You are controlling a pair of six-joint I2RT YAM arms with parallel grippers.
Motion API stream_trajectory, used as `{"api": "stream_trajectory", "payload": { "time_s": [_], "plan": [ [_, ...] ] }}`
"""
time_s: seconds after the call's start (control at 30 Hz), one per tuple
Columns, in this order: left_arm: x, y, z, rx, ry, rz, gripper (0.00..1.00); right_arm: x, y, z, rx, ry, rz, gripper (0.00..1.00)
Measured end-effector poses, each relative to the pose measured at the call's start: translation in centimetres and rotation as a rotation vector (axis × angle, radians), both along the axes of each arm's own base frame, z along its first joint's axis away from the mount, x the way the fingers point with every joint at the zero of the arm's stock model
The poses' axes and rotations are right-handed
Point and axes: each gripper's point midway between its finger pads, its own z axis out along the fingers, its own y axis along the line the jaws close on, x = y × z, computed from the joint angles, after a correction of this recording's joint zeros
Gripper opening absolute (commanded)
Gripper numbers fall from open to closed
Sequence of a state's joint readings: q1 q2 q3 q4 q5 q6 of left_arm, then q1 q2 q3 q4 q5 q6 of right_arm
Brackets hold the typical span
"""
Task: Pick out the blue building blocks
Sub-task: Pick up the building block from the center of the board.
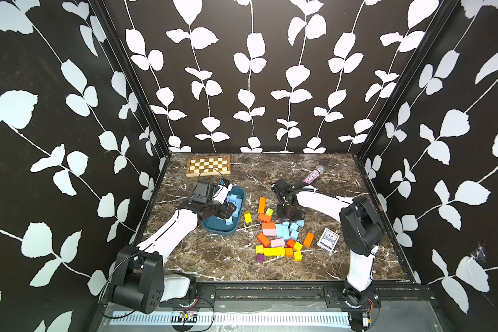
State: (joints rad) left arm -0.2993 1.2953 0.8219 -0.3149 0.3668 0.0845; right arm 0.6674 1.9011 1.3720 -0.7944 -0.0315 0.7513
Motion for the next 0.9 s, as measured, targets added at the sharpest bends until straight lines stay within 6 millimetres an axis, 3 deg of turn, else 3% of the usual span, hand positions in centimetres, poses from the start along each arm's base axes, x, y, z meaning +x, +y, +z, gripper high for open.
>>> {"api": "stream_trajectory", "payload": {
  "time_s": [0.27,0.6,0.9],
  "plan": [
    [-0.4,-1.3,1.0,0.032,-0.115,-0.198,0.63,0.4,2.8,4.2,0.267,-0.164,0.027,0.14],
    [-1.8,-5.3,5.2,0.026,-0.409,-0.610,0.65,1.0,6.2,9.6,0.561,-0.315,0.076,0.10],
    [-3.6,-7.7,7.1,0.023,-0.579,-0.864,0.65,0.6,8.7,12.3,0.740,-0.317,0.142,0.09]
  ]
}}
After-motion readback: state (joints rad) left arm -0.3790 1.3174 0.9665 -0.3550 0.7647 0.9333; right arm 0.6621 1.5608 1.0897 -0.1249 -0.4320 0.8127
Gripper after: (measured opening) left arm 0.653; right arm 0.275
